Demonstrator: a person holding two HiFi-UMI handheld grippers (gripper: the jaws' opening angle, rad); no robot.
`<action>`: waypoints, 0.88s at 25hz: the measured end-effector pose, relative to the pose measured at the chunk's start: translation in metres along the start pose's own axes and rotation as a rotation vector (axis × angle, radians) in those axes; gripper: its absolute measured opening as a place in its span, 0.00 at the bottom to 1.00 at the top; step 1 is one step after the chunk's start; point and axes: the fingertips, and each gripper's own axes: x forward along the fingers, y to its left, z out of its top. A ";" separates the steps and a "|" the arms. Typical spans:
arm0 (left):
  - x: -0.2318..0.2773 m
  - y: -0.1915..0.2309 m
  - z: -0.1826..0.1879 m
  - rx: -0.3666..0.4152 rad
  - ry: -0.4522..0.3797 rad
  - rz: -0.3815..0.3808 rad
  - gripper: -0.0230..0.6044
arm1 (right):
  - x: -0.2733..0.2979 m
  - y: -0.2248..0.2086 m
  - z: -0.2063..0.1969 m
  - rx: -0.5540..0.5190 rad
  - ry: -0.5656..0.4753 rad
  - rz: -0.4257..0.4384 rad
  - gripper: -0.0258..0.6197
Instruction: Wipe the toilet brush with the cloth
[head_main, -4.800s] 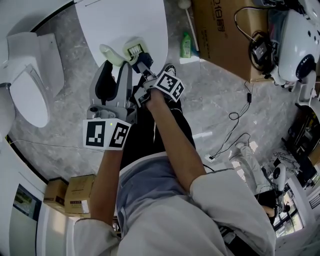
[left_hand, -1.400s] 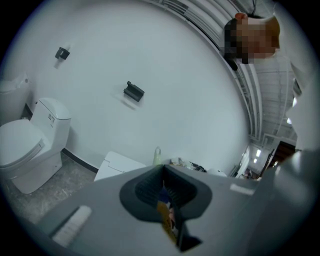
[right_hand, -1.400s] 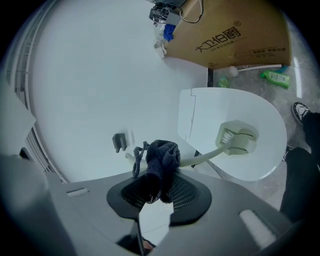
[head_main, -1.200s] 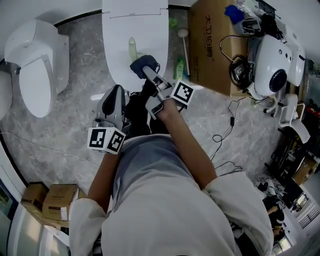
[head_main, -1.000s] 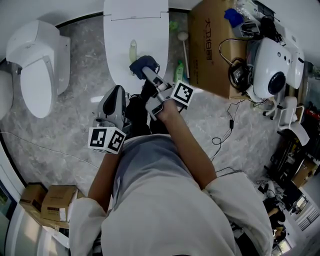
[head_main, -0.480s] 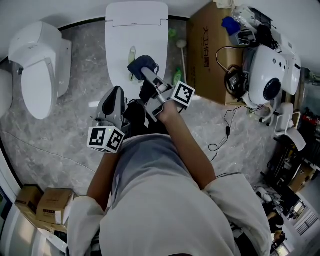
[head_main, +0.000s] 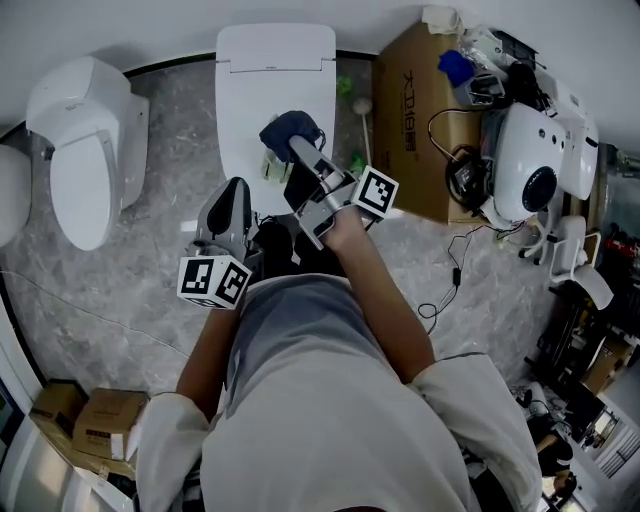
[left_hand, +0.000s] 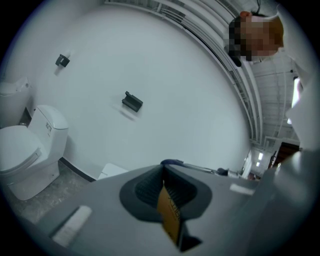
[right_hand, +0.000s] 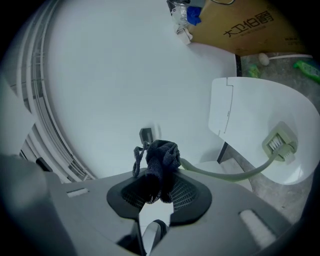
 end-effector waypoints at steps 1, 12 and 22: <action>0.000 -0.001 0.003 0.003 -0.006 -0.002 0.04 | 0.001 0.007 0.001 -0.012 0.003 0.011 0.17; 0.005 -0.015 0.058 0.028 -0.055 -0.009 0.04 | 0.019 0.086 0.023 -0.249 0.071 0.081 0.17; -0.006 -0.040 0.121 0.074 -0.108 -0.024 0.04 | 0.012 0.165 0.029 -0.515 0.161 0.126 0.17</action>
